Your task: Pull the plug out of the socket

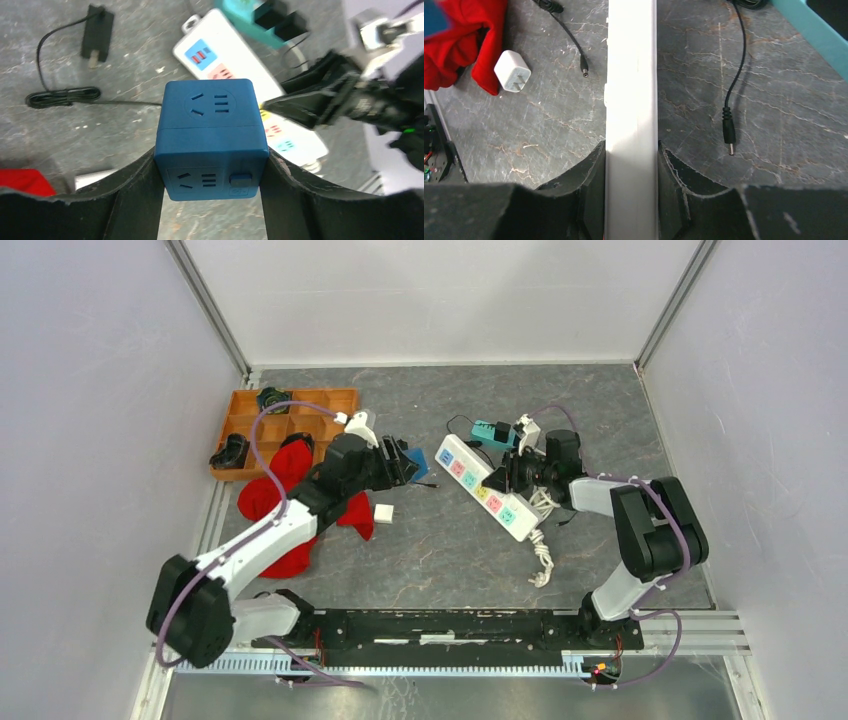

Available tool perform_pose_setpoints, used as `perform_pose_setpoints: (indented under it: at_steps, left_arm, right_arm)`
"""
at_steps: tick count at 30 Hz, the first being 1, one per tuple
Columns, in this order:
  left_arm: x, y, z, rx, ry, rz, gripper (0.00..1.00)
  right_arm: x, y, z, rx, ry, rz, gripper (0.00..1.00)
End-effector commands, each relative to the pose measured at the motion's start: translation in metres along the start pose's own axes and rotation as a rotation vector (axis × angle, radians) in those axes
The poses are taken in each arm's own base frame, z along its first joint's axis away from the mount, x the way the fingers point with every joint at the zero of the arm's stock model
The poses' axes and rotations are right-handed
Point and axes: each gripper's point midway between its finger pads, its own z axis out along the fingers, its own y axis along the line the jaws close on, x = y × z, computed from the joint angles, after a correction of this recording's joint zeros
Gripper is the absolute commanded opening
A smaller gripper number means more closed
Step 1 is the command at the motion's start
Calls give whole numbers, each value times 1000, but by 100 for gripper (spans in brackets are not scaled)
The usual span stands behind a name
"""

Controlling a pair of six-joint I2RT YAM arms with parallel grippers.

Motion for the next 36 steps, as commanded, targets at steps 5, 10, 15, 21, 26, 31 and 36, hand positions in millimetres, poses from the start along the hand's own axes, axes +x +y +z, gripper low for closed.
perform_pose_setpoints:
  at_steps: [5,10,15,21,26,31,36]
  left_arm:
    - [22,49,40,-22,120,89,4]
    - [33,71,52,-81,166,84,11]
    - [42,92,53,-154,195,80,39]
    - [18,95,38,-220,114,93,99]
    - [-16,79,14,-202,-13,131,100]
    - [-41,63,-15,-167,-133,123,100]
    - [-52,27,-32,-19,-163,110,100]
  right_arm:
    - [9,9,3,-94,45,-33,2]
    - [10,9,4,-112,55,-33,6]
    - [10,12,4,-131,58,-35,12]
    - [9,15,3,-154,57,-52,30]
    - [4,19,1,-165,50,-82,55]
    - [-7,23,-4,-173,40,-145,69]
    - [-24,30,-15,-180,6,-243,76]
